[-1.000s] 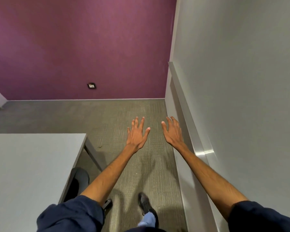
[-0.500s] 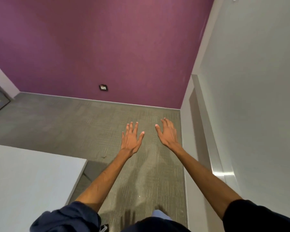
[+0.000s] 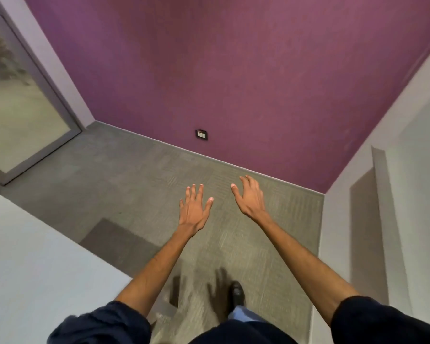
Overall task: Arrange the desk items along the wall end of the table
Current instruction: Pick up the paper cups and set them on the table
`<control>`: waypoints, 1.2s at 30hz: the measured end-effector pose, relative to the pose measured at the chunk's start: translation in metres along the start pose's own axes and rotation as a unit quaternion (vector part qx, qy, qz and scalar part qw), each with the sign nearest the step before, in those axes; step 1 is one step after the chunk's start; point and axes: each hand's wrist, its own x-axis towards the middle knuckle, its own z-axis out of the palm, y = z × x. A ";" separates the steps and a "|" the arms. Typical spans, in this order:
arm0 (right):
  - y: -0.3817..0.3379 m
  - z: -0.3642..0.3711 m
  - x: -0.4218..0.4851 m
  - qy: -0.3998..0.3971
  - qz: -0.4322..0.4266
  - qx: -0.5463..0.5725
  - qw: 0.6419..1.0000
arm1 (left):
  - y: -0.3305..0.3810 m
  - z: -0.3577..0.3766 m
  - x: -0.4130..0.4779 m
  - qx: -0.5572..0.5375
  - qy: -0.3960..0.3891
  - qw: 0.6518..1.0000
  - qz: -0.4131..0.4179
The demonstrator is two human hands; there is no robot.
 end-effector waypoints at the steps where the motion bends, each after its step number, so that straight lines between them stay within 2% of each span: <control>1: -0.004 0.000 0.021 -0.008 -0.007 0.001 1.000 | -0.001 -0.006 0.017 0.000 0.003 1.000 -0.010; 6: -0.033 0.008 0.117 -0.048 -0.059 -0.017 0.997 | -0.006 -0.035 0.092 -0.030 0.043 0.997 -0.063; 13: -0.088 0.045 0.207 -0.120 -0.121 -0.020 0.985 | -0.049 -0.071 0.156 -0.042 0.083 0.987 -0.135; 19: -0.149 0.095 0.282 -0.178 -0.164 -0.047 0.969 | -0.110 -0.094 0.212 -0.011 0.082 0.974 -0.211; 26: -0.240 0.152 0.395 -0.222 -0.203 -0.087 0.950 | -0.196 -0.149 0.308 -0.034 0.108 0.951 -0.287; 33: -0.329 0.205 0.469 -0.236 -0.259 -0.102 0.931 | -0.262 -0.210 0.378 -0.030 0.174 0.930 -0.323; 36: -0.362 0.227 0.490 -0.246 -0.285 -0.099 0.921 | -0.285 -0.230 0.393 0.007 0.202 0.919 -0.338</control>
